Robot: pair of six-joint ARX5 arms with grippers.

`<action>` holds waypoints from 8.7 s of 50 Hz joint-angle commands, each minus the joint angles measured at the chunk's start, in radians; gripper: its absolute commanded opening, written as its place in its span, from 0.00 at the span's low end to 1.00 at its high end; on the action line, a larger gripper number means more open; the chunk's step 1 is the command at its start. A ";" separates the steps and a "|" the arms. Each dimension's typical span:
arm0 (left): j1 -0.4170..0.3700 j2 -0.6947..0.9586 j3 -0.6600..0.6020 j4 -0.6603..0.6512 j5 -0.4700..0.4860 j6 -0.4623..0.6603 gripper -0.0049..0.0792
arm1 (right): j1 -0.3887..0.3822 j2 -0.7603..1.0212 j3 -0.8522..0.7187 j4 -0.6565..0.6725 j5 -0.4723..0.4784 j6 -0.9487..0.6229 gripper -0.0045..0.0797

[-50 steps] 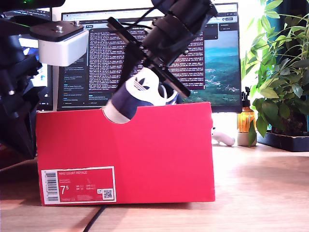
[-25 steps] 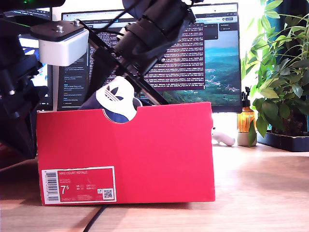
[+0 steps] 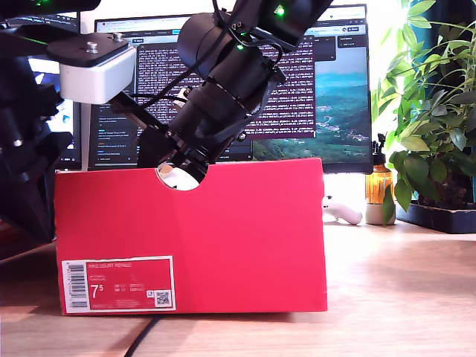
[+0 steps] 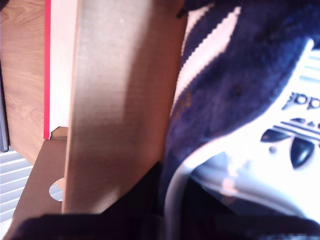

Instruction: Pack the blue shoes by picking the first shoe and placing it inside the red shoebox, left side, then picking and rotating the second shoe and placing it in the shoebox

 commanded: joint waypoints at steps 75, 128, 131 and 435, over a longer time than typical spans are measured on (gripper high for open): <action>-0.002 0.011 -0.013 0.016 -0.001 -0.006 0.04 | -0.043 -0.019 0.286 -0.610 0.237 -0.317 0.40; -0.002 0.011 -0.013 0.016 -0.020 0.001 0.04 | -0.023 0.122 0.281 -0.565 0.251 -0.321 0.04; -0.002 0.011 -0.013 0.016 -0.020 0.001 0.04 | -0.023 0.122 0.281 -0.566 0.251 -0.322 0.04; -0.002 0.011 -0.013 0.009 0.233 -0.006 0.04 | -0.812 -0.587 -0.420 -0.889 0.651 0.620 0.04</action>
